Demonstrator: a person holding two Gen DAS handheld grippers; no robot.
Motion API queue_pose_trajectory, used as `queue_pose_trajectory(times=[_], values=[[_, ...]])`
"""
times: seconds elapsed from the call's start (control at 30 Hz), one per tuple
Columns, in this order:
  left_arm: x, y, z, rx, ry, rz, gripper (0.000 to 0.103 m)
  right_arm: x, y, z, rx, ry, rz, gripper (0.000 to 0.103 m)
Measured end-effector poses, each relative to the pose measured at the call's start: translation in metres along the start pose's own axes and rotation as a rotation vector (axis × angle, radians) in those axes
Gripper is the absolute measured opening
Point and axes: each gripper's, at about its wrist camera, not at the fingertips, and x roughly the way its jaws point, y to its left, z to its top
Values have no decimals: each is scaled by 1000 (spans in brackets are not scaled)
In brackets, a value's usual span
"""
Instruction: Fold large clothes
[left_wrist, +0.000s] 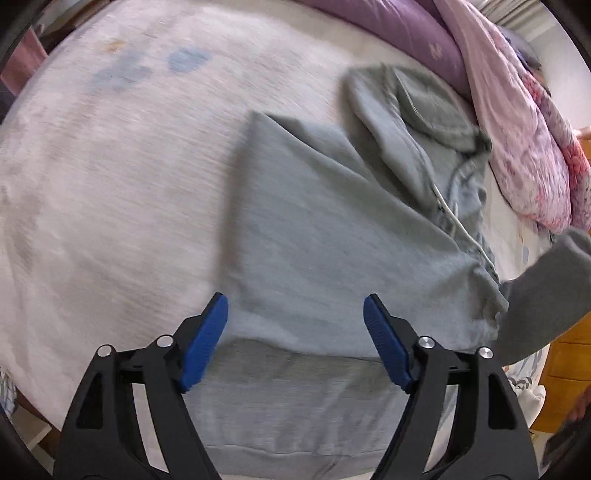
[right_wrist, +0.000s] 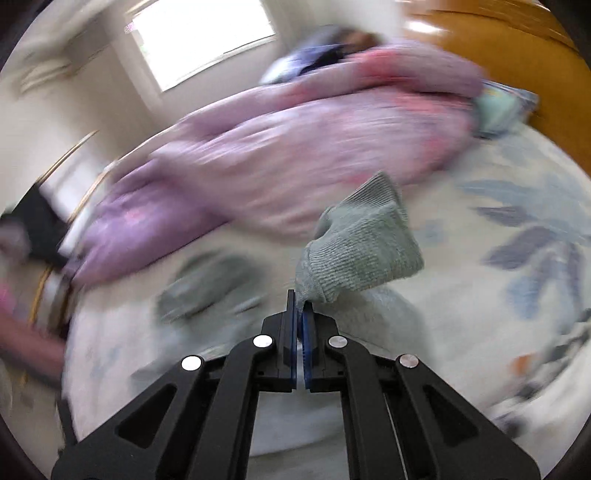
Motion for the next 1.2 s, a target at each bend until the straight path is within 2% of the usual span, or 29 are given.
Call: queue_pose_trajectory(times=[0.13,0.2,0.27,0.33,0.4,0.5,0.57,0.6,0.63,0.7,0.83,0.9,0.97,1.07,1.13,1.2], values=[[-17,37,5,-4,-21,17,77,44,109,-62,-124,126,120,2],[-22,58,5,-29,-22,27,77,75,151,-99,-178,219,168,2],[-24,72,4,-54,-24,27,77,100,177,-130,-238,285,179,2],[-24,84,2,-74,-27,36,77,127,198,-163,-300,381,181,6],[-23,93,0,-91,-24,39,77,145,207,-185,-373,455,124,9],[-22,102,-3,-128,-21,30,77,159,197,-191,-353,538,124,20],[-22,104,-5,-146,-21,20,77,151,184,-184,-311,564,180,42],[-21,103,-5,-152,-19,12,77,143,179,-180,-296,577,208,46],[-20,101,-4,-158,-17,0,77,133,171,-172,-280,580,250,47],[-19,92,0,-158,-20,-16,77,115,153,-161,-270,565,271,47],[-6,64,16,-123,-12,-52,77,107,97,-122,-205,490,172,47],[3,45,30,-89,-6,-70,77,115,54,-93,-151,448,73,47],[13,27,42,-52,4,-85,77,124,24,-67,-118,424,36,47],[32,0,75,-8,14,-112,78,145,-10,-22,-67,405,35,48],[46,-14,101,-3,20,-142,81,167,-25,3,-20,405,51,56],[61,-30,132,9,28,-142,81,193,-35,23,19,413,73,59]])
